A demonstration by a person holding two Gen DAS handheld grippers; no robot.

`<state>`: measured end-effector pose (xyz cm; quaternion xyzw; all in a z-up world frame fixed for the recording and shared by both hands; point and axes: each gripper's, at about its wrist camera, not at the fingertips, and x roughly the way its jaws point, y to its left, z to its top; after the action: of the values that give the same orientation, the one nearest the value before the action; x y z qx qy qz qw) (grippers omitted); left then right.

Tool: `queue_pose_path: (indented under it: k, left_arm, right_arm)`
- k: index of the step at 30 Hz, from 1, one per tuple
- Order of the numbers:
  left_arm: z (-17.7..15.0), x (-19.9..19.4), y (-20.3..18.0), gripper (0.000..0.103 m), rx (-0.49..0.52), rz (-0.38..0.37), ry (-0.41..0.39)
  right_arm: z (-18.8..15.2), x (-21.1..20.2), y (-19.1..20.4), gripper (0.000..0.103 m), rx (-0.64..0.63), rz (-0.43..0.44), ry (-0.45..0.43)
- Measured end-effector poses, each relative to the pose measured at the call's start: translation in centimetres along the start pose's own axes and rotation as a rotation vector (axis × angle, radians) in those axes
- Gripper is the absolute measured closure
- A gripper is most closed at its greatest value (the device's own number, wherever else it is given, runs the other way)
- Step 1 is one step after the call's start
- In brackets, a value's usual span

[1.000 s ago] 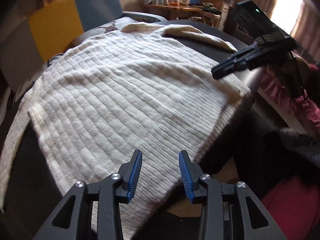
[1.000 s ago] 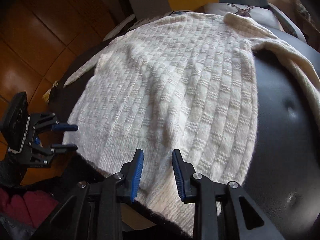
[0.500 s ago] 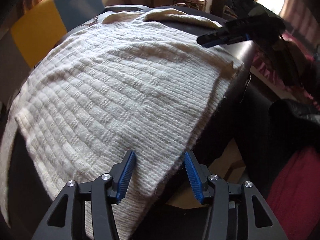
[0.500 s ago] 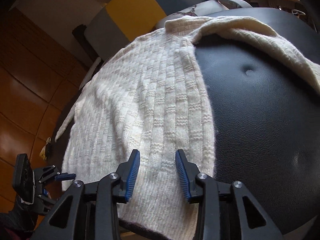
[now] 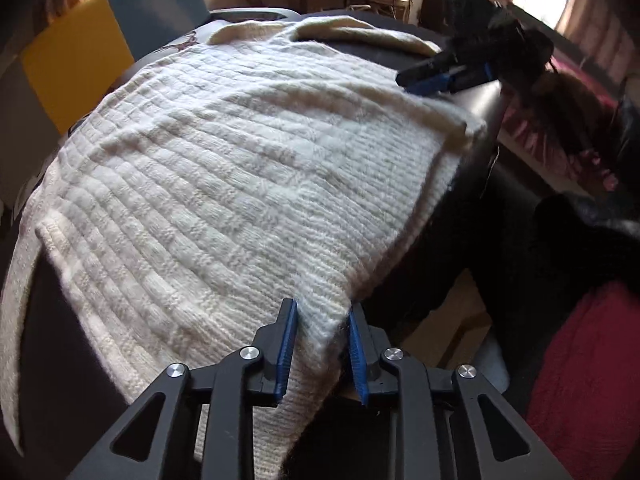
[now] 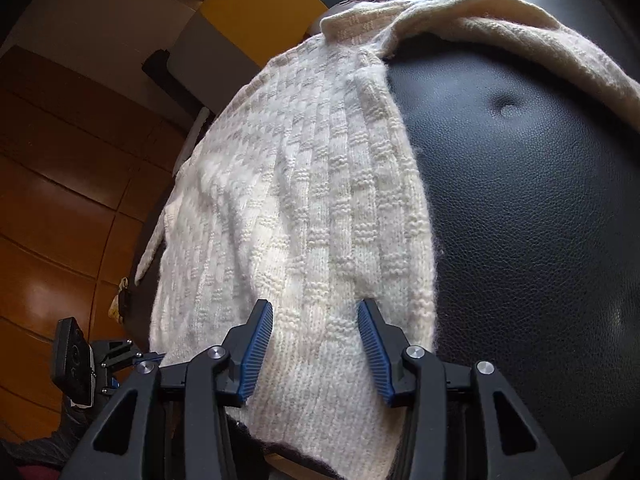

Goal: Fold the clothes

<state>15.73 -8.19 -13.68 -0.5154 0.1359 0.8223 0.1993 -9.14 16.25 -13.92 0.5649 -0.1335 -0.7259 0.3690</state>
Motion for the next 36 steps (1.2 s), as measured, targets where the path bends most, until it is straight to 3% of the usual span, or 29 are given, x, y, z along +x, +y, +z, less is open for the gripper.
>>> queue_pose_path:
  k: [3,4,8,15,18,20,25,30,33,36]
  left_arm:
    - [0.2,-0.8,-0.1,0.081,-0.01,-0.009,-0.04]
    - [0.3,-1.1,-0.1,0.091,-0.023,-0.019,-0.056]
    - [0.0,-2.6,0.8,0.089,-0.079,-0.079,-0.096]
    - [-0.9,-1.1,1.2,0.089,-0.105,-0.04,-0.065]
    - [-0.9,-1.6,0.9,0.089,-0.112,-0.022,-0.098]
    - [-1.3,-3.0,1.1,0.1,-0.131,-0.029,-0.13]
    - [-2.1,-6.3,1.8,0.1,-0.176,-0.047,-0.209]
    - [-5.0,-5.2,2.8,0.101,-0.197,-0.023,-0.095]
    - [-4.9,-4.0,2.7,0.1,-0.243,-0.092,-0.082]
    - [-3.7,-5.2,2.0,0.1,-0.267,-0.192,-0.142]
  right_arm:
    - [0.0,0.2,0.4,0.058,-0.022,-0.02,0.013]
    - [0.0,0.2,0.4,0.058,-0.022,-0.014,0.012]
    - [-0.2,0.0,-0.2,0.058,-0.005,0.011,0.01]
    - [-0.4,0.3,0.9,0.058,-0.051,-0.037,0.005]
    - [-0.4,0.4,1.1,0.058,-0.06,-0.045,-0.004]
    - [-0.4,0.3,1.0,0.058,-0.052,-0.043,-0.007]
    - [-0.1,-0.1,1.2,0.06,-0.071,-0.11,0.023]
    - [0.5,0.5,1.4,0.063,-0.094,-0.13,0.04]
    - [0.9,0.6,1.9,0.063,-0.115,-0.166,0.058]
    - [1.2,0.6,2.4,0.063,-0.135,-0.202,0.076]
